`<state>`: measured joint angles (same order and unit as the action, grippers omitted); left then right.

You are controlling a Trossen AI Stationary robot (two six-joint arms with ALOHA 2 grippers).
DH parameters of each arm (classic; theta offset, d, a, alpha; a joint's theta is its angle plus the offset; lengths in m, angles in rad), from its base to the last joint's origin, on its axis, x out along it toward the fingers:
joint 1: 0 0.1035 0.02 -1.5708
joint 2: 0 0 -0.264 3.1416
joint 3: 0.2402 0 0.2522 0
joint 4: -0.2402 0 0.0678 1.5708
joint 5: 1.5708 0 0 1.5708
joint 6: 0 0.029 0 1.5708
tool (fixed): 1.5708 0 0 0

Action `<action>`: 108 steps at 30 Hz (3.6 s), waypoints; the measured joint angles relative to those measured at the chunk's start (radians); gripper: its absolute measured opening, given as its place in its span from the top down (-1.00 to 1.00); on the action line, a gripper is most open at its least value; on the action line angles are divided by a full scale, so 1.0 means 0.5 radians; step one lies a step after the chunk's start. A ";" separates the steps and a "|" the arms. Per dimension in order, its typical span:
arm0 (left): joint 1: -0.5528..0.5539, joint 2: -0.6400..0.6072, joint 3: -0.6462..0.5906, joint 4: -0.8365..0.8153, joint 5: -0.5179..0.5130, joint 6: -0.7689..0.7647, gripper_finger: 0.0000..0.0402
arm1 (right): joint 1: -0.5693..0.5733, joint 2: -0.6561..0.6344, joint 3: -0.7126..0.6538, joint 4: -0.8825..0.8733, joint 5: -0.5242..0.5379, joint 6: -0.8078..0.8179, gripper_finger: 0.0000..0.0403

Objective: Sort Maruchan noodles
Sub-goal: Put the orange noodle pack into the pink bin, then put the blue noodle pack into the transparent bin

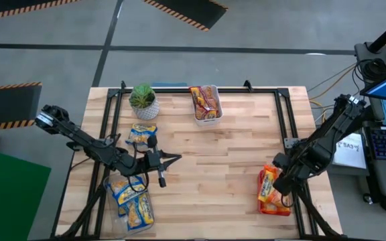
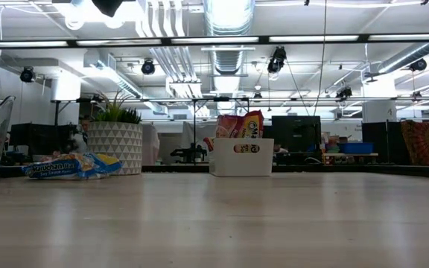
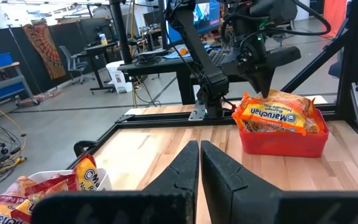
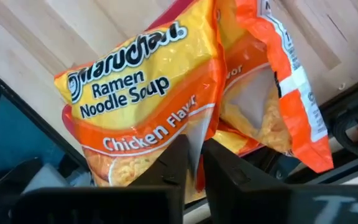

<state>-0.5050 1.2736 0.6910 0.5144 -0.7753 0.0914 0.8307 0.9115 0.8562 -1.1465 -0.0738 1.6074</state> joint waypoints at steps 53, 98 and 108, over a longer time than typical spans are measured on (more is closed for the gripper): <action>-0.001 0.001 0.000 -0.006 0.002 0.005 1.00 | -0.053 0.908 0.281 0.095 -0.016 -0.802 0.96; 0.084 0.053 0.468 -1.845 -0.308 -1.373 1.00 | -0.837 0.489 0.602 0.560 0.441 -2.356 0.96; 0.301 0.464 0.724 -3.127 0.195 -2.292 1.00 | -1.273 0.265 0.568 0.690 0.403 -2.976 0.96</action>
<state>-0.3545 1.5058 1.0531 -1.0491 -0.6778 -1.0548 0.1939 1.0438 1.1402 -0.8015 0.1276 0.1195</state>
